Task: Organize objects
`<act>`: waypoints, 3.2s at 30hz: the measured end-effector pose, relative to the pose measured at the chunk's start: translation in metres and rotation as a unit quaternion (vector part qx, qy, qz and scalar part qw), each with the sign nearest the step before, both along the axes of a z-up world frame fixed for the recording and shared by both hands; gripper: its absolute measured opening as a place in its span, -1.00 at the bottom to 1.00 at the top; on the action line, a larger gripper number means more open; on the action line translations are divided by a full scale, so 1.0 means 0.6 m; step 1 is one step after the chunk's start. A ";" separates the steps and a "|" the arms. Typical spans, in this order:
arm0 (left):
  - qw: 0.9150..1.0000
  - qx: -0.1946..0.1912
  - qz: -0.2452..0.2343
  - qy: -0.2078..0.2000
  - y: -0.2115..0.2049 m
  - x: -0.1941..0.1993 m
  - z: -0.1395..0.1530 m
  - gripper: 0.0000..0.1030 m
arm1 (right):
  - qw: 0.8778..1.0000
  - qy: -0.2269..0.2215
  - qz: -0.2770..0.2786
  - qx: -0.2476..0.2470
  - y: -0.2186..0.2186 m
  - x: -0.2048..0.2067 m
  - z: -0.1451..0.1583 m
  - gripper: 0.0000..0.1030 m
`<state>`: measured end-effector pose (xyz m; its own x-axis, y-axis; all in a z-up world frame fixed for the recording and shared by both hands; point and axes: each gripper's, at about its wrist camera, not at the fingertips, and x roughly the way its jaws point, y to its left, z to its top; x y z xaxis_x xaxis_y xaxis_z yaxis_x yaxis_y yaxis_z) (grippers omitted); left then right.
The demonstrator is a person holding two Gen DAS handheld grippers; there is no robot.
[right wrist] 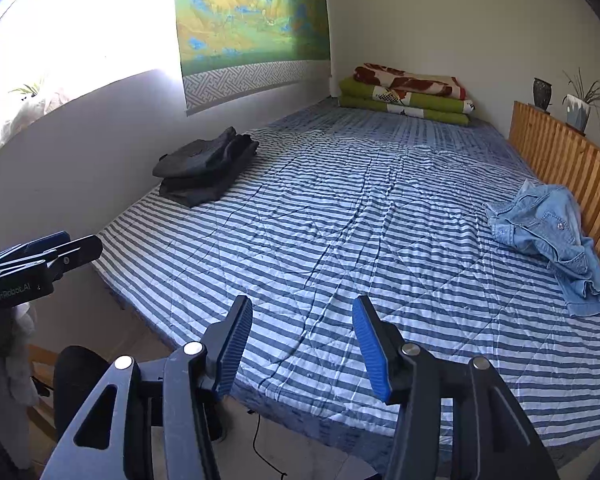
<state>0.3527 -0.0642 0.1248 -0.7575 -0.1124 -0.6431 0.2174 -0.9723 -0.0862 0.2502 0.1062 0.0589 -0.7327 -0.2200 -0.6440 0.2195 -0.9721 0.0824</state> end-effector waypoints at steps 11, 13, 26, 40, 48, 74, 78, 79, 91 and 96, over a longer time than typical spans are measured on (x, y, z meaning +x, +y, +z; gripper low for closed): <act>1.000 0.011 0.005 -0.008 -0.031 0.013 -0.014 0.79 | 1.000 0.006 -0.011 0.020 -0.016 0.009 -0.013 0.25; 1.000 0.011 0.003 -0.013 -0.033 0.010 -0.018 0.79 | 1.000 0.005 -0.013 0.022 -0.019 0.007 -0.015 0.26; 0.999 0.015 0.013 -0.027 -0.047 -0.007 -0.034 0.86 | 0.999 0.012 -0.020 0.039 -0.025 -0.009 -0.016 0.38; 0.999 0.019 0.016 -0.030 -0.050 -0.017 -0.046 0.87 | 0.998 0.012 -0.020 0.051 -0.034 -0.019 -0.021 0.40; 0.999 0.020 0.021 -0.028 -0.055 -0.017 -0.047 0.87 | 0.999 0.006 -0.018 0.050 -0.039 -0.022 -0.025 0.40; 0.999 0.015 0.013 -0.041 -0.033 -0.026 -0.061 0.88 | 0.999 -0.004 -0.023 0.042 -0.035 -0.024 -0.032 0.41; 0.999 0.014 0.011 -0.042 -0.032 -0.029 -0.062 0.88 | 0.999 -0.007 -0.025 0.040 -0.032 -0.026 -0.035 0.41; 0.999 0.014 0.011 -0.041 -0.031 -0.029 -0.062 0.88 | 0.999 -0.007 -0.025 0.040 -0.031 -0.026 -0.035 0.41; 0.999 0.013 0.010 -0.040 -0.030 -0.030 -0.061 0.88 | 0.999 -0.007 -0.026 0.038 -0.031 -0.027 -0.035 0.41; 0.999 0.012 0.010 -0.039 -0.030 -0.028 -0.061 0.88 | 0.999 -0.008 -0.027 0.039 -0.031 -0.027 -0.035 0.41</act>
